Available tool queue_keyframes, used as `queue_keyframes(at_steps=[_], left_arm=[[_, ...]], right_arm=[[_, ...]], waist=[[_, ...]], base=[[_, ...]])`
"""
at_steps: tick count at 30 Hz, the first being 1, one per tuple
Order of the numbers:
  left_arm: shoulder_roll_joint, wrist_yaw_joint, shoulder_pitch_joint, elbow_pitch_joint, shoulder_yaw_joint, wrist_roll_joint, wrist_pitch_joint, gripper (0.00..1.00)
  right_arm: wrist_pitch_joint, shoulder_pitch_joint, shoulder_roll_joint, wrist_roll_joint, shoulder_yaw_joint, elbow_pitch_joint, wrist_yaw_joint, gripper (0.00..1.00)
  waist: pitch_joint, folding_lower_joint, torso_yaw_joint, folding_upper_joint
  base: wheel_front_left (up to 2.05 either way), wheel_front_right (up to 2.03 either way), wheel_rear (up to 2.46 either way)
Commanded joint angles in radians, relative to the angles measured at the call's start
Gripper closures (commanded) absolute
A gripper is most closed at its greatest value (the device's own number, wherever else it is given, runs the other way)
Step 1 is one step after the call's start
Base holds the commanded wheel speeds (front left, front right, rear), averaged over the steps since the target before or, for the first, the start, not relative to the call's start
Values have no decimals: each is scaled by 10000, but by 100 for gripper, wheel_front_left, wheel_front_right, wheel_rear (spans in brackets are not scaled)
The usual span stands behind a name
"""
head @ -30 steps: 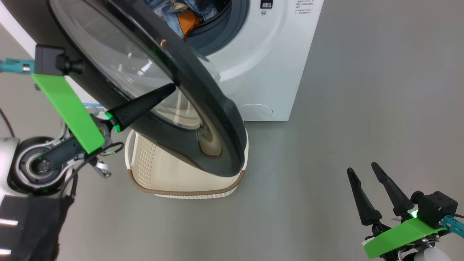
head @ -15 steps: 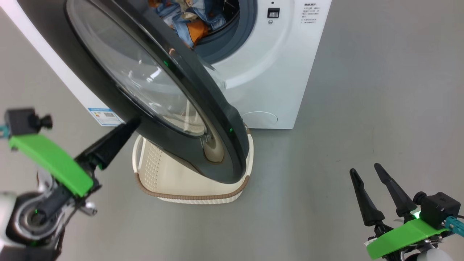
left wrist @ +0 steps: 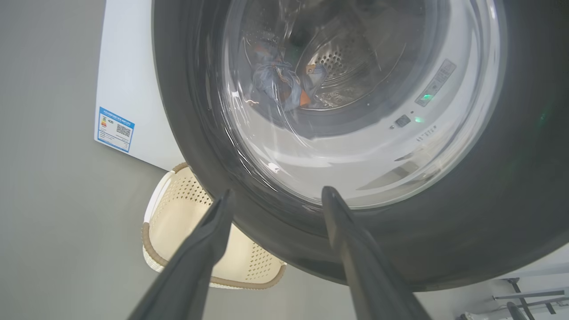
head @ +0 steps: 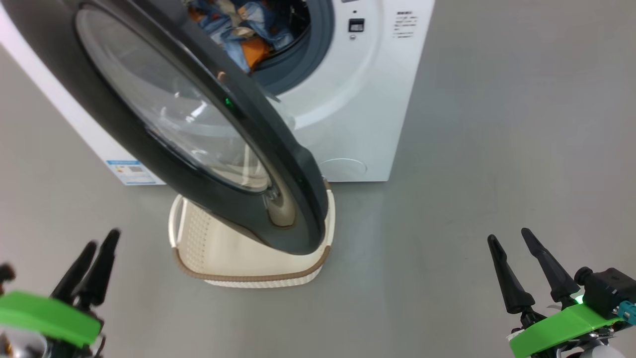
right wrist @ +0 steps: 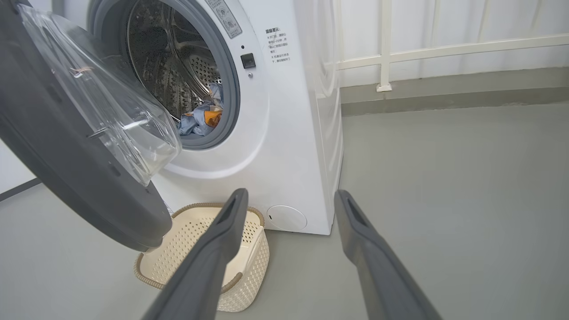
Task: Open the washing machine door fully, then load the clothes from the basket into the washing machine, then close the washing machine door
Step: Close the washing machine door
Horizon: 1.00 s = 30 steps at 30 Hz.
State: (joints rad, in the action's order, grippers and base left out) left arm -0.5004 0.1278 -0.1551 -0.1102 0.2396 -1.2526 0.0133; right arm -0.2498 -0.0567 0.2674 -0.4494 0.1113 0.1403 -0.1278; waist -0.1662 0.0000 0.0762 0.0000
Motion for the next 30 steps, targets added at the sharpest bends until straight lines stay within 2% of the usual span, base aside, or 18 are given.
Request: queue_keyframes(at_steps=[1, 7, 14, 17, 18, 22, 30], left_arm=[[-485, 29, -100, 45, -360, 138, 405, 0], [-663, 29, 481, -637, 67, 416, 2066, 0], [-491, 29, 639, -1337, 37, 1431, 2472, 0], [-120, 29, 689, -1346, -577, 2380, 2479, 0], [-120, 29, 689, -1346, -577, 2380, 2479, 0], [407, 29, 857, -1328, -1327, 4115, 2481, 0], [1598, 29, 1277, -738, -2437, 6757, 2483, 0]], right_arm=[[-120, 170, 153, -14, 117, -263, -29, 0], [-120, 244, 127, -15, 25, -262, -29, 0], [-120, 322, 93, -9, -72, -265, -29, 0], [-120, 338, 84, -9, -145, -293, -29, 0], [-120, 338, 84, -9, -145, -293, -29, 0], [-120, 331, 61, -4, -215, -317, -29, 0], [-120, 286, 27, 7, -247, -324, -29, 0]], waist=[[33, 0, -160, 0], [49, 0, -580, 0], [27, 0, -1062, 0], [-21, 0, -1220, 0], [-21, 0, -1220, 0], [-55, 0, -1389, 0], [-70, 0, -1554, 0]], base=[[0, 0, 0], [0, 0, 0], [0, 0, 0], [0, 0, 0], [0, 0, 0], [0, 0, 0], [0, 0, 0]])
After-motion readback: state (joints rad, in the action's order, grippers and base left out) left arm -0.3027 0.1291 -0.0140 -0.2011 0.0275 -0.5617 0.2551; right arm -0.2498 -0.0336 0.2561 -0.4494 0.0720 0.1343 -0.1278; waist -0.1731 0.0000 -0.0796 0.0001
